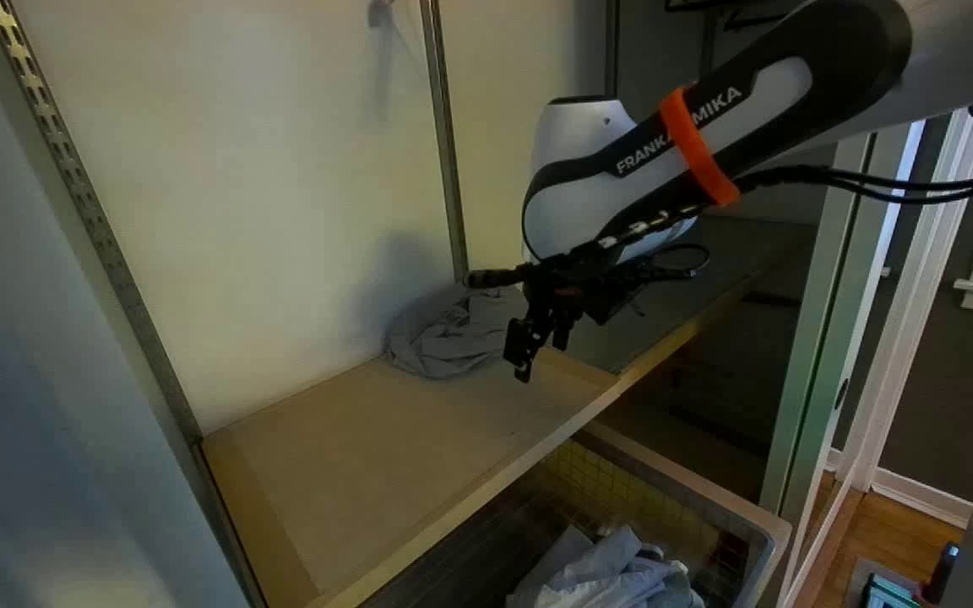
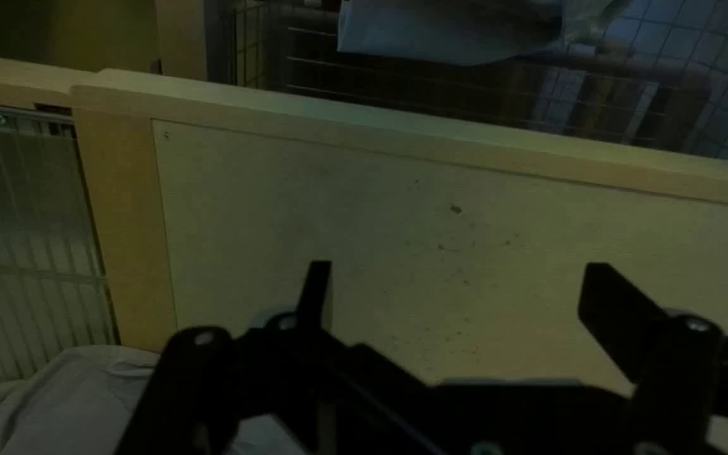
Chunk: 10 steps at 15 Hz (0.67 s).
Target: Fold the grey cloth and put it in the open drawer.
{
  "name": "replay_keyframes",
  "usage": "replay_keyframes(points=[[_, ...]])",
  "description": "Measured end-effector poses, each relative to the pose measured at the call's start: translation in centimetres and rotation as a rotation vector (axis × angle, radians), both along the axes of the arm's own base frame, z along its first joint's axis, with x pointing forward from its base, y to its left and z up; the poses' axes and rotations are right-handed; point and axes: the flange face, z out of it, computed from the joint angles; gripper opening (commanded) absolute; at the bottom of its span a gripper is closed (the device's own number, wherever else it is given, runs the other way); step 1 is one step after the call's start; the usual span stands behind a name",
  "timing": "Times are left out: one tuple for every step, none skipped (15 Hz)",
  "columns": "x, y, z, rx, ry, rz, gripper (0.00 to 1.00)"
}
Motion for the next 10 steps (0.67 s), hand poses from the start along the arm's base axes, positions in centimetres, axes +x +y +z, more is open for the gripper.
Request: replay_keyframes(points=[[0.0, 0.0, 0.0, 0.0, 0.001, 0.0, 1.0], [0.0, 0.0, 0.0, 0.0, 0.001, 0.0, 1.0], [0.0, 0.0, -0.1, 0.0, 0.002, 0.0, 1.0], [0.0, 0.0, -0.1, 0.0, 0.002, 0.0, 1.0], [0.0, 0.0, -0.1, 0.0, 0.002, 0.0, 1.0], [0.1, 0.0, 0.0, 0.0, -0.009, -0.002, 1.0], [0.4, -0.1, 0.1, 0.0, -0.033, -0.009, 1.0], [0.8, -0.2, 0.0, -0.002, -0.065, -0.019, 1.0], [1.4, -0.3, -0.2, -0.007, -0.095, -0.028, 1.0], [2.0, -0.6, -0.7, -0.014, -0.123, -0.038, 1.0]])
